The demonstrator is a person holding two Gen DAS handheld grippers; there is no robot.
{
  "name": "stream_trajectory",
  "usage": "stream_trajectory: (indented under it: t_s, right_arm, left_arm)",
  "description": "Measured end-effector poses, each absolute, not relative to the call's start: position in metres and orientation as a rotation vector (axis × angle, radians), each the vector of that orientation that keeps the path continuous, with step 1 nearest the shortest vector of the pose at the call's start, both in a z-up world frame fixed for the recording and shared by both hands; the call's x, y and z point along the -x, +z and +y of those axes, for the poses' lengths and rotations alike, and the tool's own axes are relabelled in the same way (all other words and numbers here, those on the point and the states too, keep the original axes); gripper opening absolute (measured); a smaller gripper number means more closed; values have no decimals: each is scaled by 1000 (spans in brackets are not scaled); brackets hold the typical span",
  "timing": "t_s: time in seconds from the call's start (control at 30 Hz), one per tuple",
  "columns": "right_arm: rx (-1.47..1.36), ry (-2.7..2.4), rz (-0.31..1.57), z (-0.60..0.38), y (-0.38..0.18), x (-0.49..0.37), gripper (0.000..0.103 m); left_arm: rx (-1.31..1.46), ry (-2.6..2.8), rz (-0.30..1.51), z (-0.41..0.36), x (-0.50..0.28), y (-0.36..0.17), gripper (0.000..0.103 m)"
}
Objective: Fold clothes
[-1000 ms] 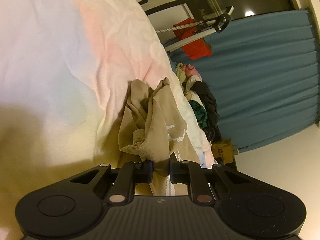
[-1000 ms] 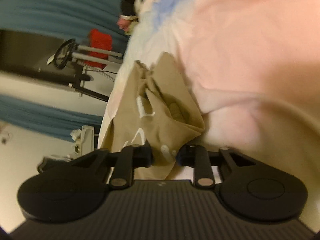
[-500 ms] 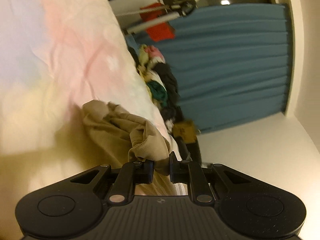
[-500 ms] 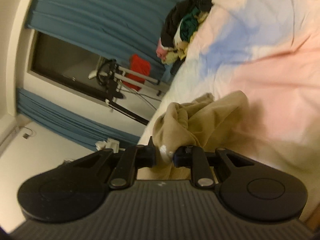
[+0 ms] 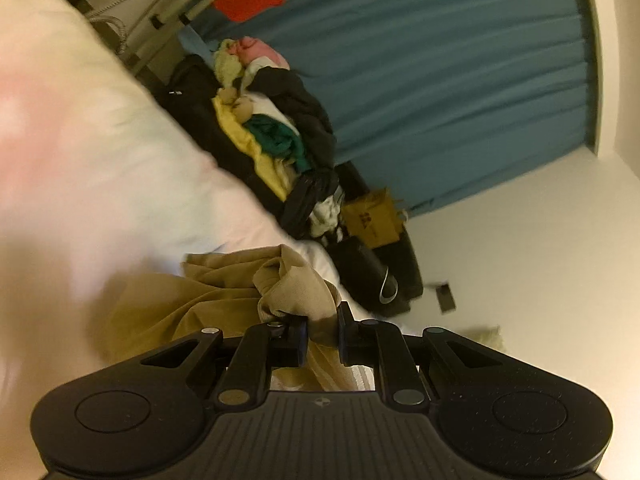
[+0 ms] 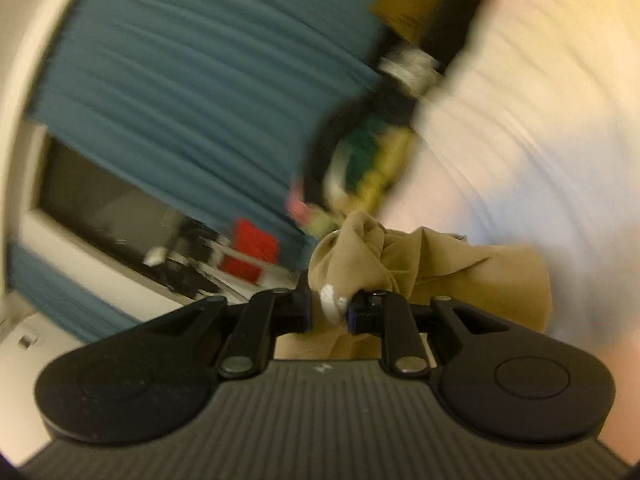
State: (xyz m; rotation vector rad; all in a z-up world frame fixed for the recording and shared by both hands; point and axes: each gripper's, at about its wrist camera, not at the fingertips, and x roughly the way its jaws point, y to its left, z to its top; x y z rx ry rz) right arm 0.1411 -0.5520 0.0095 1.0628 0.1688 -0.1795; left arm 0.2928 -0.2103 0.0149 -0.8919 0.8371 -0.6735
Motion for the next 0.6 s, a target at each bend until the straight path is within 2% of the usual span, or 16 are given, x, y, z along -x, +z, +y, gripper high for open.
stream_trajectory:
  t_s: [0.1,0.2,0.43,0.5,0.6]
  right_arm:
    - [-953,-196,96,-585,16,-175,19]
    - [-909,-231,82,-604,-5,-196,19]
    - [-930,-327,286,-608,-134,-201,19]
    - [-948,-334,320,-602,-164,-192,19]
    - [-950,-326,315,-590,-181,-177,20]
  left_arm:
    - [886,-717,757,-262,-334,16,14]
    - [843,-724,694,-300,-357,-12,15]
    - [675,-706,835,-315,-364,-149,15]
    - [642,-720,846,-310,-361,-174,15]
    - [607,-741,836,-305,-358,-191,17]
